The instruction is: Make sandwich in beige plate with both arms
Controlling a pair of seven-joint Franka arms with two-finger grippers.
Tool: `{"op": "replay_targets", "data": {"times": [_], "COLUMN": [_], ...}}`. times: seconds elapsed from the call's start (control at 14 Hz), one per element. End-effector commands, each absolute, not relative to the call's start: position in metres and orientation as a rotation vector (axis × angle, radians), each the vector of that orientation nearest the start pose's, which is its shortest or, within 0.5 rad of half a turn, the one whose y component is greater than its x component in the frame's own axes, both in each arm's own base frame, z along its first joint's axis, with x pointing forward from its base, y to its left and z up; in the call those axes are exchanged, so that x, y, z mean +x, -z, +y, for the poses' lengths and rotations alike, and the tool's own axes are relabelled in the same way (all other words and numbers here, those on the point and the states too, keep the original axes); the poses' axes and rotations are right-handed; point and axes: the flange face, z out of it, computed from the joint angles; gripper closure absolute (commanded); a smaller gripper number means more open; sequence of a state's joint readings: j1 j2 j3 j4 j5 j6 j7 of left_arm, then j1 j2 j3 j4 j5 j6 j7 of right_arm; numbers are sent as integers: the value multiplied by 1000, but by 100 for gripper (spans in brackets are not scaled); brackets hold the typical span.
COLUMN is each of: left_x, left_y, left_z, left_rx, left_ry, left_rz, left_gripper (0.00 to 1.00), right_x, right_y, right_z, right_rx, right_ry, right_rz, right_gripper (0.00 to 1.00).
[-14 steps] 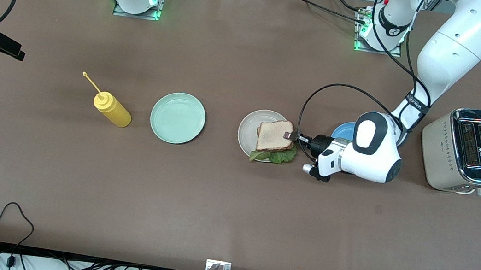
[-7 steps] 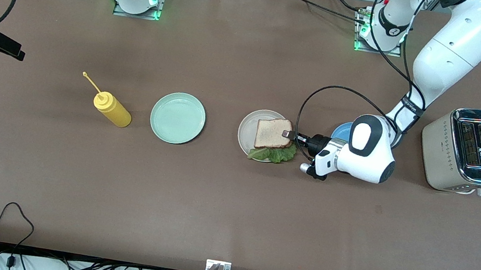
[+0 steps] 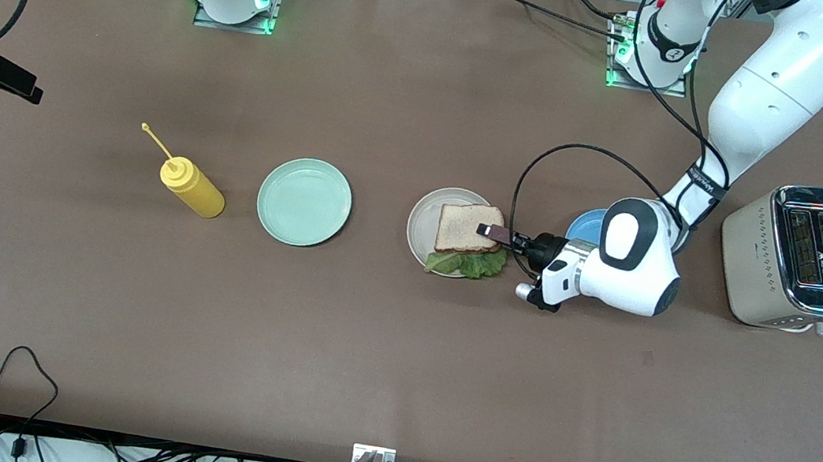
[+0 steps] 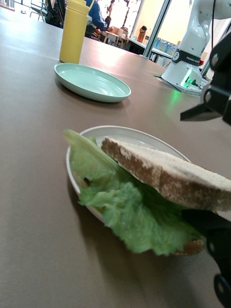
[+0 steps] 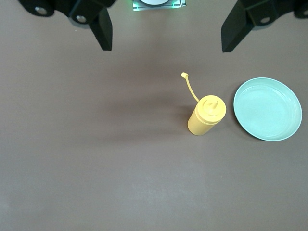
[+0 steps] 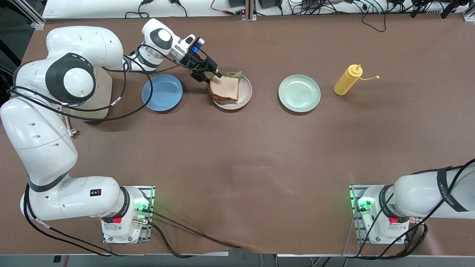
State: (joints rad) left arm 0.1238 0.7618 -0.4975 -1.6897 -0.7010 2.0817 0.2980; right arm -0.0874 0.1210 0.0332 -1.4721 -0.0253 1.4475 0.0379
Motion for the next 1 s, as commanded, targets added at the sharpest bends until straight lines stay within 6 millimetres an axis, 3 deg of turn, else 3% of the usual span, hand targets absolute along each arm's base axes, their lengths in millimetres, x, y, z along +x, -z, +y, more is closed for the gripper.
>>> {"op": "replay_targets", "data": {"times": [0.0, 0.29, 0.5, 0.64, 0.93], "left_x": [612, 622, 628, 632, 640], "left_y": [-236, -261, -280, -298, -342], "left_z": [-231, -195, -141, -114, -79], "left_rx": [2205, 2248, 2332, 2481, 2840], "left_ry": [384, 357, 375, 348, 325], "left_rz": [-166, -151, -117, -203, -330], "left_gripper": [0, 0, 0, 0, 0], "right_x": [571, 571, 571, 571, 570], "right_y": [-594, -594, -594, -594, -595], "right_z": [-37, -37, -37, -37, -37], "right_rx": [-3153, -3153, -3153, -3153, -3154], "right_ry": [-238, -238, -238, -238, -246], "right_rz": [145, 145, 145, 145, 131], "right_gripper": [0, 0, 0, 0, 0]}}
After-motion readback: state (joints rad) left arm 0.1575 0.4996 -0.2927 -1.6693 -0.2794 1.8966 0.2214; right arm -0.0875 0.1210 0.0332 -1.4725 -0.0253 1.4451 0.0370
